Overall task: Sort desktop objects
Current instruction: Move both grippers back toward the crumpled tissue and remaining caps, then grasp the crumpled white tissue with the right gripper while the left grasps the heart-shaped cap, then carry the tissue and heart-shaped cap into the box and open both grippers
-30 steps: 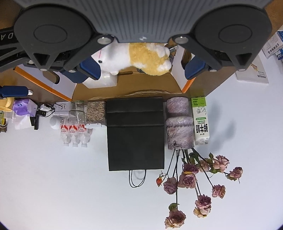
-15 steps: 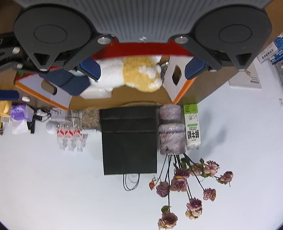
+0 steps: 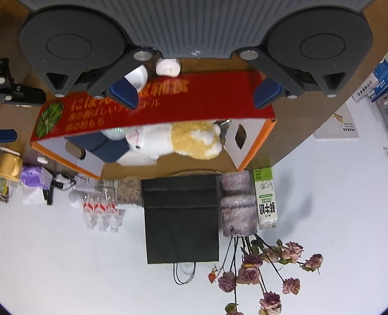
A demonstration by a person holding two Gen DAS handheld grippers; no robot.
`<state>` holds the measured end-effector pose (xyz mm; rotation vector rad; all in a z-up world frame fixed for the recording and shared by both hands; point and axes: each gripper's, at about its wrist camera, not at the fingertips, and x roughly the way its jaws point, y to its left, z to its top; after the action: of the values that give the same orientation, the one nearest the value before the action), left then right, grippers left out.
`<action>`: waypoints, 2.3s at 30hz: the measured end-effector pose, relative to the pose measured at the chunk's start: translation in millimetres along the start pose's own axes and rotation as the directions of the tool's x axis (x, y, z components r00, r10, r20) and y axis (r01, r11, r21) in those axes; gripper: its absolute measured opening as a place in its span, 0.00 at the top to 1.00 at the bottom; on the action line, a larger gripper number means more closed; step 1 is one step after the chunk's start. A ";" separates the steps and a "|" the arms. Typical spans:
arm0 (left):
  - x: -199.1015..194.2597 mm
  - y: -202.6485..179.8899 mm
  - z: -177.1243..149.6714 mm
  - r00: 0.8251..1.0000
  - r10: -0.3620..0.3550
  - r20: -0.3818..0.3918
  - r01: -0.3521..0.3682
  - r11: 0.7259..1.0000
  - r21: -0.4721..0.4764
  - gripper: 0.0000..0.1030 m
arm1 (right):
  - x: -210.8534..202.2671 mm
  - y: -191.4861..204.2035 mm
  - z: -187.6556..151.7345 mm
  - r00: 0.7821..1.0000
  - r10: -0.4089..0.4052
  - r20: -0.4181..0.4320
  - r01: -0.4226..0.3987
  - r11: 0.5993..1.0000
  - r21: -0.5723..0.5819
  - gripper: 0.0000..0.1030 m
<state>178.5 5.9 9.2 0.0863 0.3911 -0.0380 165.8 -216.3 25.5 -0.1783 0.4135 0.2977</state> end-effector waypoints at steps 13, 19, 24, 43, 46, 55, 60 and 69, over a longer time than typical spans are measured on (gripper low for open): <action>12.9 3.4 -8.2 0.989 -0.046 -0.142 0.045 0.999 -0.009 0.00 | 13.9 -37.0 -23.5 0.981 -0.023 -0.192 0.051 0.989 0.140 0.08; 29.9 4.2 -9.9 0.973 -0.051 -0.225 0.048 0.999 -0.022 0.01 | 21.6 -47.4 -28.1 0.976 0.003 -0.219 0.044 0.977 0.209 0.17; 37.6 7.4 -11.1 0.964 -0.054 -0.260 0.046 0.998 -0.034 0.24 | 22.2 -45.9 -27.8 0.975 0.006 -0.222 0.042 0.977 0.210 0.20; 34.4 3.6 -8.6 0.967 -0.099 -0.233 0.091 0.995 -0.046 0.74 | 16.5 -34.4 -25.2 0.981 0.025 -0.193 0.013 0.982 0.191 0.81; 31.7 5.8 -7.5 0.968 -0.103 -0.228 0.093 0.994 -0.055 0.74 | 15.2 -32.6 -25.3 0.982 0.025 -0.186 0.013 0.980 0.200 0.81; 1.3 12.6 6.2 0.983 -0.141 -0.116 0.132 0.988 -0.083 0.74 | -6.9 -24.1 -10.1 0.994 0.027 -0.102 -0.007 0.980 0.197 0.81; -10.7 13.8 25.5 0.986 -0.160 -0.043 0.156 0.984 -0.090 0.74 | -20.7 -17.5 15.4 0.999 0.029 -0.018 -0.026 0.984 0.177 0.81; 1.9 13.0 75.7 0.984 -0.151 0.091 0.159 0.983 -0.089 0.74 | -2.4 -9.0 74.5 0.995 0.010 0.094 -0.026 0.986 0.165 0.81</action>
<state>209.7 11.9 79.2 -0.0409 0.3149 -0.1762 193.9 -208.2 94.6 0.0025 0.3457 0.2868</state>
